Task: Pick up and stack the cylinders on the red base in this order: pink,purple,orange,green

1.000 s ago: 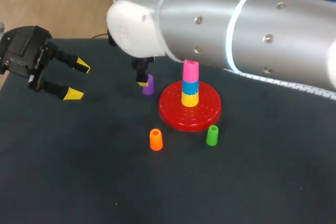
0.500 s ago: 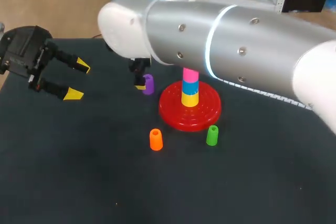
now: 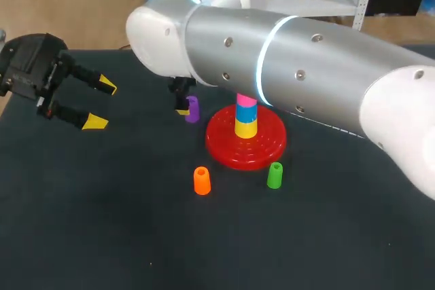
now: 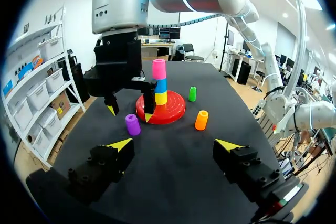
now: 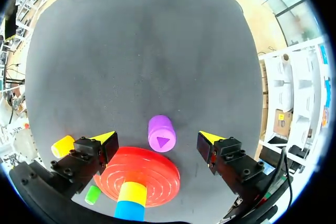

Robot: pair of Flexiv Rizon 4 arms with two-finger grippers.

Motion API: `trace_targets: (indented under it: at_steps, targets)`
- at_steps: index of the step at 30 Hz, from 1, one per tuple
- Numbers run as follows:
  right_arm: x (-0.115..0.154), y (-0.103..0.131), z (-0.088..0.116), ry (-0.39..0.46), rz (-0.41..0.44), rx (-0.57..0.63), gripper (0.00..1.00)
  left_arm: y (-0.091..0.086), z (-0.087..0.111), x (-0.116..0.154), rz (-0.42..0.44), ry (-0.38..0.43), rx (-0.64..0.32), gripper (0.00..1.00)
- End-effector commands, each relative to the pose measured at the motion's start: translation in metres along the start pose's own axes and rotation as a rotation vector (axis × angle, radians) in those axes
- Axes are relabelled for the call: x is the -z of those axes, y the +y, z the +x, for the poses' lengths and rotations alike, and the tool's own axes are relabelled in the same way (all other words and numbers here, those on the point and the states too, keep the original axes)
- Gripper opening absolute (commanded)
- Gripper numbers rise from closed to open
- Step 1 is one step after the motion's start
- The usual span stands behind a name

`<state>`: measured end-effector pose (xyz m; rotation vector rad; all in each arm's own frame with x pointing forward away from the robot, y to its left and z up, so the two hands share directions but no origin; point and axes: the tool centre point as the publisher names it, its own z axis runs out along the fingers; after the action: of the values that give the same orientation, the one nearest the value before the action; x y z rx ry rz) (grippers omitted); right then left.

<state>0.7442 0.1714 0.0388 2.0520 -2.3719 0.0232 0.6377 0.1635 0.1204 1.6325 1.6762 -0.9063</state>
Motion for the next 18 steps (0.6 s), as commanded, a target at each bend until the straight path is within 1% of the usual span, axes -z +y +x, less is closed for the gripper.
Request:
trace_targets:
  at_steps: [1, 11, 18]
  targets:
    - [-0.004, 0.001, 0.003, -0.006, -0.005, 0.003, 1.00, 0.000, 0.001, 0.000, -0.001, -0.002, -0.002, 1.00]
    - [-0.015, 0.001, 0.006, -0.001, -0.022, -0.002, 1.00, 0.000, 0.001, 0.000, -0.001, -0.002, -0.002, 1.00]
    - [-0.017, 0.001, 0.005, -0.004, -0.026, -0.001, 1.00, 0.000, 0.001, 0.000, -0.001, -0.002, -0.002, 1.00]
